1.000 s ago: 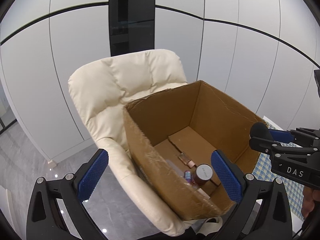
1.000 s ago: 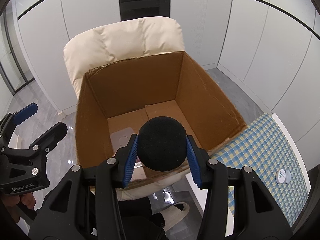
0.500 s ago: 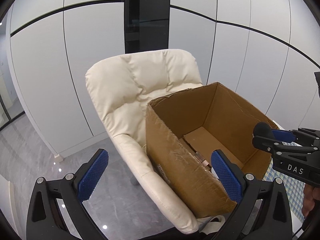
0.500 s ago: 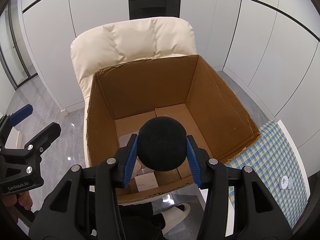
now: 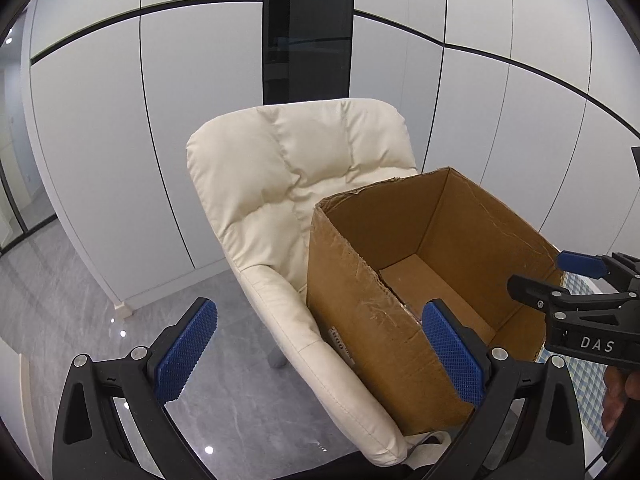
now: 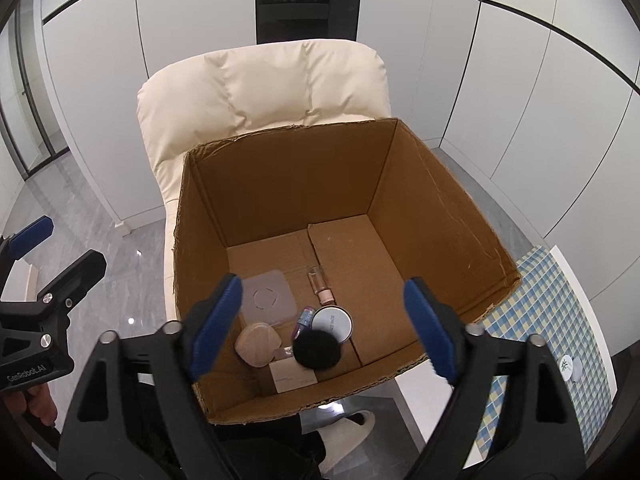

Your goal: Organize objects

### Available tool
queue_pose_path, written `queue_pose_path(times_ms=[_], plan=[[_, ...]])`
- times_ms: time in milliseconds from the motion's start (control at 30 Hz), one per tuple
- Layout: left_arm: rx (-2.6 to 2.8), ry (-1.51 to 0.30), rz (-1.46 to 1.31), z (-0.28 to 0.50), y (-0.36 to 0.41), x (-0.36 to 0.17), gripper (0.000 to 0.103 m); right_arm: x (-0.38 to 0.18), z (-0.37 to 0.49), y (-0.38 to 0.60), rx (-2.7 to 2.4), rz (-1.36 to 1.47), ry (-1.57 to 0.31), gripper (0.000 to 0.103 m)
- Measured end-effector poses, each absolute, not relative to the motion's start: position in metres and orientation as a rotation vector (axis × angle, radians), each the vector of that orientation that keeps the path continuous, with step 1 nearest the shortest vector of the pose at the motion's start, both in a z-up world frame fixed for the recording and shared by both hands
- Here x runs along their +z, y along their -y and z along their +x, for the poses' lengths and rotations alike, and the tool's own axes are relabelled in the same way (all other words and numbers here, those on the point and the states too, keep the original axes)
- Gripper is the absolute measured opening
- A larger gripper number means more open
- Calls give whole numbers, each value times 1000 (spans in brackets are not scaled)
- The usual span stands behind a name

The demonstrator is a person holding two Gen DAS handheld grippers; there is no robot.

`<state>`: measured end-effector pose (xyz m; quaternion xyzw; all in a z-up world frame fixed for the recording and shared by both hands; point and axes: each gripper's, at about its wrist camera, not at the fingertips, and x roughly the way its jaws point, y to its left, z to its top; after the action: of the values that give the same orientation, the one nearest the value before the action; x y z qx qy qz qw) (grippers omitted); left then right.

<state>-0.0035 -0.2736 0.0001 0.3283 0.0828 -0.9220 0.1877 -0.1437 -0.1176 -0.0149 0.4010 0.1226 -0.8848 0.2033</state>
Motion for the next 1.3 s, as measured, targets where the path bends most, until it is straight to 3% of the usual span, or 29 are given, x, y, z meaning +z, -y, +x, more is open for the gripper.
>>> queue_pose_path(times_ms=[200,1300], plan=[[-2594,-226,928,-4,273,-1,102,-13,-147,115,-2484,1123,-331,103],[-2649,-231,986,-36,232,-6,102,-15,-152,51,-2567,1174,-256,103]])
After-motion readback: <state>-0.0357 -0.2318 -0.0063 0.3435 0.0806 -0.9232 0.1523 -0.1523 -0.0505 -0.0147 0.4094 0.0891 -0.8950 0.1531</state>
